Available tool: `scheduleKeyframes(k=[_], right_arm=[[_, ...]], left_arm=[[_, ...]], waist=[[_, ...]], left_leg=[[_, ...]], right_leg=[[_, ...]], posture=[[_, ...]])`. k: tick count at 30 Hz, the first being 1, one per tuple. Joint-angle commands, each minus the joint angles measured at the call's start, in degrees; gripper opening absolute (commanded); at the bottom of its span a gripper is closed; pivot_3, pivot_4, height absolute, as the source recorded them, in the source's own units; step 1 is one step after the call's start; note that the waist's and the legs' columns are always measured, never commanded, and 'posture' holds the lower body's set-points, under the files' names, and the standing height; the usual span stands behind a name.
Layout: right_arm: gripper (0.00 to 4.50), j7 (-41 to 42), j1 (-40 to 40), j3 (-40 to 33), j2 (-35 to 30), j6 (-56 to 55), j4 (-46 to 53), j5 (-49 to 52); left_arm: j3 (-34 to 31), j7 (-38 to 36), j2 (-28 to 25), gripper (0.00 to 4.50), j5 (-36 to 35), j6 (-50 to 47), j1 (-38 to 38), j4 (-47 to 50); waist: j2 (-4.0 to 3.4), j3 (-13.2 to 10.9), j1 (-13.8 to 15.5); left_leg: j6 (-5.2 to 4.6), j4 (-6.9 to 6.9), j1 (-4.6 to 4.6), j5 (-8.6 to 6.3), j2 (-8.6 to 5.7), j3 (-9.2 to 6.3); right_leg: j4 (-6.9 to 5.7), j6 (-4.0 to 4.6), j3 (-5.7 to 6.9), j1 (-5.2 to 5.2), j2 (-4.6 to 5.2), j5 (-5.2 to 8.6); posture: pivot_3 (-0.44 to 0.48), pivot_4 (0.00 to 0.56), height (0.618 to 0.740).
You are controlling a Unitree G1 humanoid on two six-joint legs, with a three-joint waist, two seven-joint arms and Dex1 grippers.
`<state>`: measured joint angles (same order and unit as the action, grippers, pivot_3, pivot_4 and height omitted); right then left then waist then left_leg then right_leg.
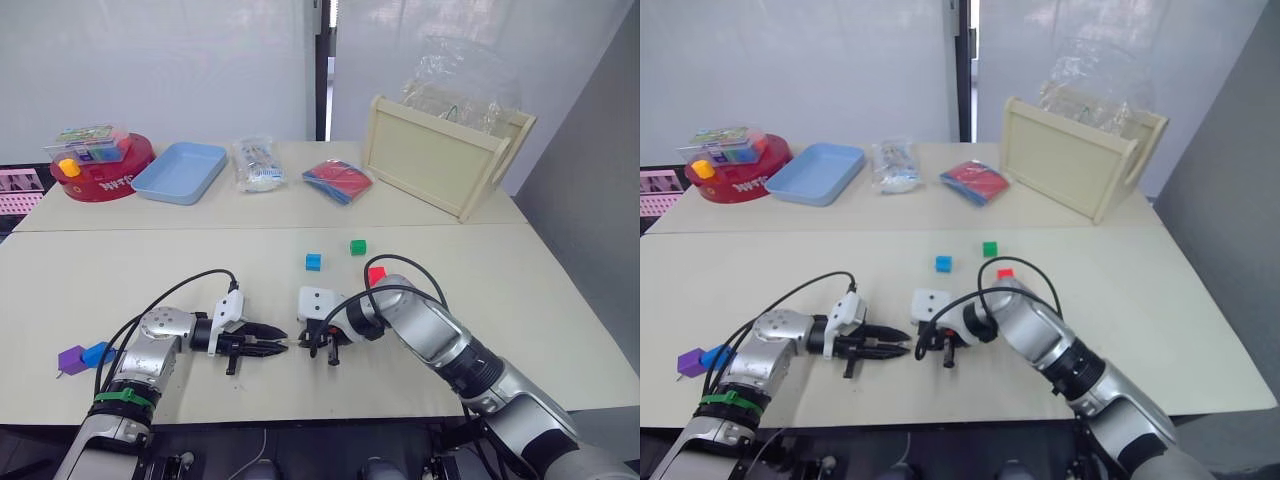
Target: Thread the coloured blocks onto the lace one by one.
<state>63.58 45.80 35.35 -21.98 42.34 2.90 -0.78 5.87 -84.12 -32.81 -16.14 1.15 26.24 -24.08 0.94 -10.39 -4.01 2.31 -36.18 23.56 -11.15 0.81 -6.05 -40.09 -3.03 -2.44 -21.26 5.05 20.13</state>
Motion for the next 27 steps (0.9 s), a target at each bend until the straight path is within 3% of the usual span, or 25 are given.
scheduleKeyframes(k=[1, 5, 9, 21, 22, 27], right_arm=[[0.0, 0.2, 0.5, 0.0, 0.1, 0.6, 1.3, 0.7], [0.0, 0.3, 0.6, 0.2, 0.2, 0.6, 1.3, 0.6], [0.0, 0.2, 0.7, 0.2, 0.3, 0.5, 1.1, 0.5], [0.0, -0.3, 0.4, -1.2, -0.4, 0.6, 1.7, 0.8], [0.71, -0.4, -0.3, -2.6, -0.9, 1.1, 2.8, 1.5], [2.32, -1.0, -8.8, -14.1, -5.4, 2.7, 11.8, 8.8]], left_arm=[[-0.8, -0.3, -0.2, 1.28, -1.1, 0.2, -0.1, 1.2], [-1.2, -0.5, 0.3, 1.28, -2.4, -1.9, 0.0, 1.4], [-0.8, -0.7, 0.1, 0.1, -2.3, -2.3, -0.1, 1.3], [-0.5, -0.9, 0.6, 0.04, -1.7, -2.0, 0.8, 0.0], [-0.5, -0.9, 0.7, 0.0, -1.6, -1.9, 0.9, -0.2], [-0.5, -1.0, 1.3, 0.0, -1.9, -2.5, 1.6, -0.9]], waist=[[0.0, 0.0, 0.0], [0.0, 0.0, 0.0], [0.0, 0.0, 0.0], [0.0, 0.0, 0.0], [0.0, 0.0, 0.0], [0.0, 0.0, 0.6]], left_leg=[[0.0, 0.0, 0.0, 0.0, 0.0, 0.0], [0.0, 0.0, 0.0, 0.0, 0.0, 0.0], [0.0, 0.0, 0.0, 0.0, 0.0, 0.0], [0.0, 0.0, 0.0, 0.0, 0.0, 0.0], [0.0, 0.0, 0.0, 0.0, 0.0, 0.0], [0.0, -0.02, 0.12, 0.0, -0.04, -0.01]], right_leg=[[0.0, 0.0, 0.0, 0.0, 0.0, 0.0], [0.0, 0.0, 0.0, 0.0, 0.0, 0.0], [0.0, 0.0, 0.0, 0.0, 0.0, 0.0], [0.0, 0.0, 0.0, 0.0, 0.0, 0.0], [0.0, 0.0, 0.0, 0.0, 0.0, 0.0], [0.06, 0.0, 0.01, 0.02, 0.04, 0.0]], posture=[[0.0, 0.15, 0.74], [0.0, 0.15, 0.74], [0.0, 0.15, 0.74], [0.0, 0.15, 0.74], [0.0, 0.15, 0.74], [0.0, 0.15, 0.74]])
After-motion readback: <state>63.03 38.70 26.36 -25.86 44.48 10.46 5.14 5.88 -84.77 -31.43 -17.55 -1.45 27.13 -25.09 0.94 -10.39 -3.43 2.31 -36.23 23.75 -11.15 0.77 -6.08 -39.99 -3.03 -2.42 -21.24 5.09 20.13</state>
